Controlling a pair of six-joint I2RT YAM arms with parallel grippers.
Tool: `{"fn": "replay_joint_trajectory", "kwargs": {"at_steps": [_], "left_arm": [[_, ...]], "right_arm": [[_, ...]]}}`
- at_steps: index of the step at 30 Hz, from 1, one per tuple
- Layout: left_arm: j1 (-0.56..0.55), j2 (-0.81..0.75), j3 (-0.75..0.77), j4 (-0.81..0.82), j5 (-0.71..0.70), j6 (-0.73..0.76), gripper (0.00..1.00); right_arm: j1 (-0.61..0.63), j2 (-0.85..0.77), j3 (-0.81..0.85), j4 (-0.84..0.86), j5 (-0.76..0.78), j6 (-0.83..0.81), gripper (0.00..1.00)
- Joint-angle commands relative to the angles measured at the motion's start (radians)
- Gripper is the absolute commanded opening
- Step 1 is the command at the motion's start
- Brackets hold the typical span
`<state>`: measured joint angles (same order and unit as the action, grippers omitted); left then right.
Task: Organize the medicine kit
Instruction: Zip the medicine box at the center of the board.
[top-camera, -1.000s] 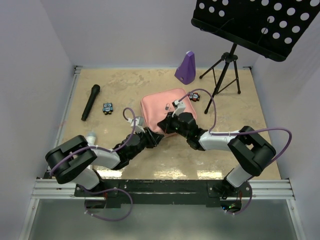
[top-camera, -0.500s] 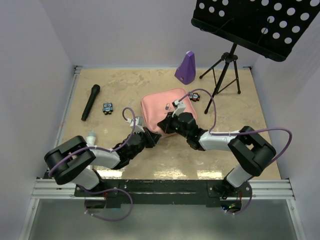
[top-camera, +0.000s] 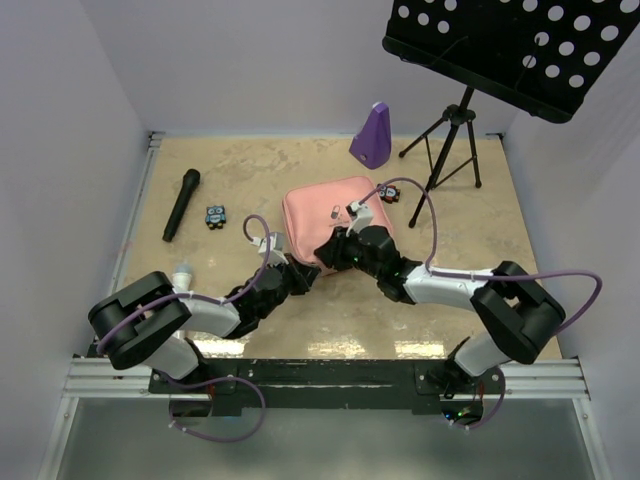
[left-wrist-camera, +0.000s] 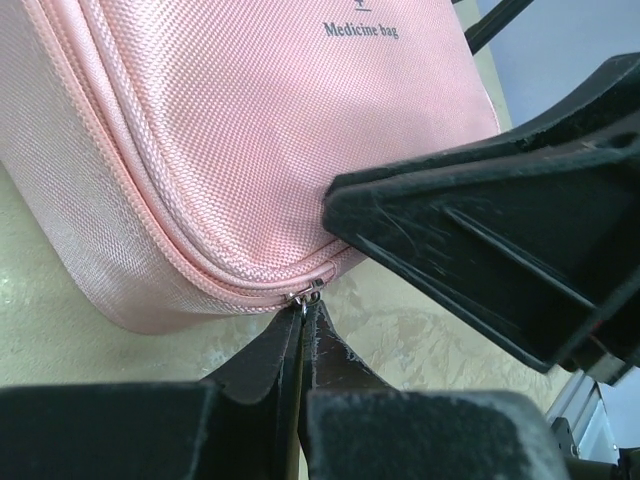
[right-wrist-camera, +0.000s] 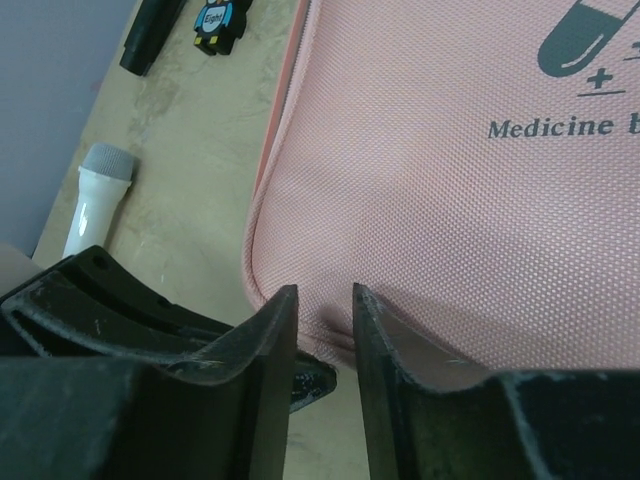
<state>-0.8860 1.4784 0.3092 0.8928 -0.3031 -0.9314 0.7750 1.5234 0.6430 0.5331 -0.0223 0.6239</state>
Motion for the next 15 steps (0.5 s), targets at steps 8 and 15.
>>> {"fn": "replay_joint_trajectory", "kwargs": {"at_steps": [8, 15], "left_arm": [[0.024, -0.036, -0.004, 0.005, -0.128, 0.060, 0.00], [0.024, -0.036, -0.019, 0.017, -0.119, 0.074, 0.00]], "right_arm": [[0.012, -0.150, -0.046, -0.350, -0.039, 0.103, 0.53], [0.010, -0.209, -0.117, -0.312, -0.076, 0.220, 0.54]]}}
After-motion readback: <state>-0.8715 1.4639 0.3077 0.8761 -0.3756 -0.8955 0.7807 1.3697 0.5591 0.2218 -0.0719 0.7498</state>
